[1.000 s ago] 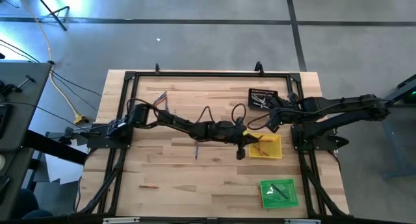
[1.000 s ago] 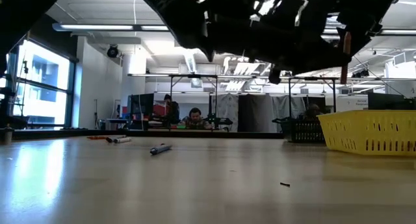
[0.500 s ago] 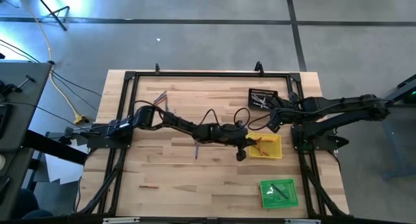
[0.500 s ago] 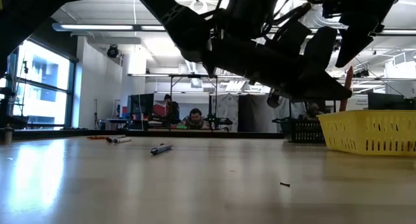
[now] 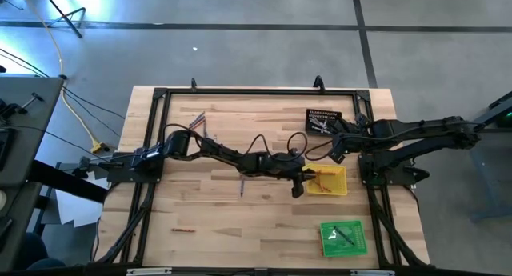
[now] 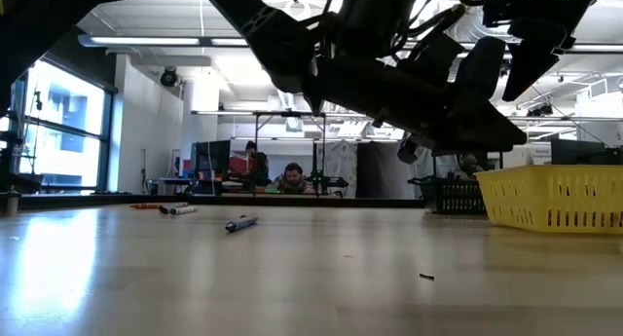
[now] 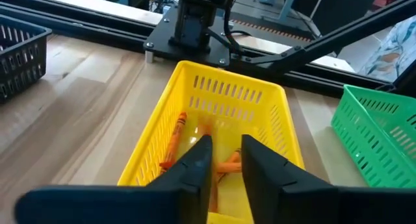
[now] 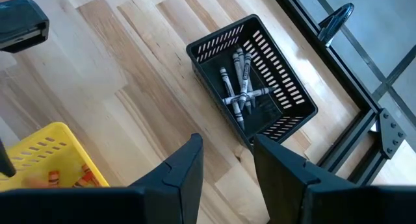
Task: Sort crayons
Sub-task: Put the orange crayon into the yellow basket, then put the blue crayon into the green basket
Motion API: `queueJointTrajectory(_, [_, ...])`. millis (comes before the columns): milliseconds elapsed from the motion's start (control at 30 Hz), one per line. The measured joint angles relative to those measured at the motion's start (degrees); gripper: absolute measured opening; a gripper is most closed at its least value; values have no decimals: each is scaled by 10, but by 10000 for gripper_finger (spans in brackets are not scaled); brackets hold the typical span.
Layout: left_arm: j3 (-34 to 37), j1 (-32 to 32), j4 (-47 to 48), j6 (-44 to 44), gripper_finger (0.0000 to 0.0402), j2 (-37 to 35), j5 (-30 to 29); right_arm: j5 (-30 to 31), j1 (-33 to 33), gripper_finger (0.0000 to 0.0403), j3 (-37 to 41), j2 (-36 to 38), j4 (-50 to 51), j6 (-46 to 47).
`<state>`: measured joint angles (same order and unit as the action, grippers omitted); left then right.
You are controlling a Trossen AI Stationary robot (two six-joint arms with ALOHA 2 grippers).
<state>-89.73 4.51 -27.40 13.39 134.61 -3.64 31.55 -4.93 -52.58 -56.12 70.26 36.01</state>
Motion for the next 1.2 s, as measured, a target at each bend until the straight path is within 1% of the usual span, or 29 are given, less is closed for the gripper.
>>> queueJointTrajectory(133, [0,0,1,0,103,-1,0,0,0,129,0,0,0,0])
queueJointTrajectory(200, [0,0,1,-1,109,-4,14,0,0,129,0,0,0,0])
queueJointTrajectory(233, [0,0,2,-6,111,-6,37,0,0,129,0,0,0,0])
queueJointTrajectory(333, [1,-2,26,-36,110,-27,134,0,0,129,0,0,0,0])
queueJointTrajectory(400, [0,-1,70,-52,105,-54,167,0,0,129,0,0,0,0])
queueJointTrajectory(500, [0,4,194,-70,97,-100,167,0,0,129,0,0,0,0])
queueJointTrajectory(633, [0,11,394,-63,88,-163,137,0,0,129,0,0,-1,0])
queueJointTrajectory(800, [0,36,618,6,80,-223,41,0,0,129,0,0,-5,0])
queueJointTrajectory(900, [0,56,702,62,78,-234,-15,3,0,129,0,0,-13,0])
queueJointTrajectory(1000, [3,74,746,120,78,-233,-59,5,0,129,0,-1,-20,0])
queueJointTrajectory(1200, [54,93,729,257,78,-232,-139,8,0,129,0,-2,-27,0])
